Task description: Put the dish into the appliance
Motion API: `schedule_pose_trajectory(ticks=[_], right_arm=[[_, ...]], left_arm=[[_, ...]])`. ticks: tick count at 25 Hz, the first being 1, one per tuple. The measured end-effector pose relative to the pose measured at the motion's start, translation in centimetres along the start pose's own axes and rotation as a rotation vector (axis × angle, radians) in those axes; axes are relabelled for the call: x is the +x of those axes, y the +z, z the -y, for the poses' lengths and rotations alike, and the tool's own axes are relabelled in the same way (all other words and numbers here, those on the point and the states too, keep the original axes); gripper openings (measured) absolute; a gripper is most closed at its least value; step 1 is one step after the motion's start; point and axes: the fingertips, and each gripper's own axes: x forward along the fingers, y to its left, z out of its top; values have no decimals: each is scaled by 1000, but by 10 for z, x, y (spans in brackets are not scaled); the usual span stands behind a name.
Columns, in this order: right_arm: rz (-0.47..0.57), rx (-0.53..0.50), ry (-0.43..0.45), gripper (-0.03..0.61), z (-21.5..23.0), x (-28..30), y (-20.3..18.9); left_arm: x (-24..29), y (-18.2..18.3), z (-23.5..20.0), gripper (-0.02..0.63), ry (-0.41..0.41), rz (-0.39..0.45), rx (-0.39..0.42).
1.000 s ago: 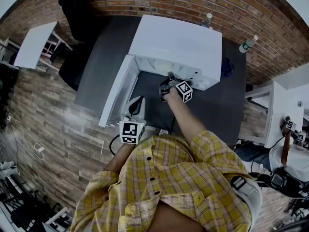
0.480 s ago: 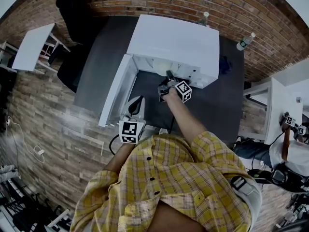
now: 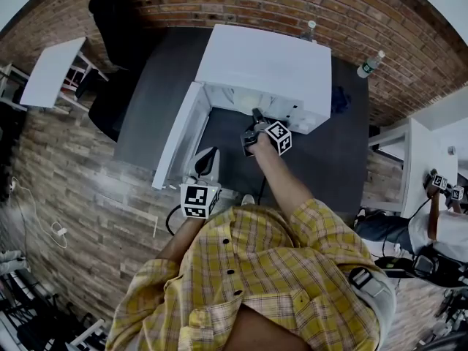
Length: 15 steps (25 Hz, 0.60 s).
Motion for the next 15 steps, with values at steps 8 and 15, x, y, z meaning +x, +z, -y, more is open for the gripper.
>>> schedule_pose_trajectory(ticks=[8, 15], right_arm=[[4, 16, 28, 146, -1, -24, -9], [-48, -56, 79, 54, -20, -59, -28]], left_arm=[[-7, 1, 6, 2, -12, 16, 12], [-12, 6, 22, 2, -58, 30, 20]])
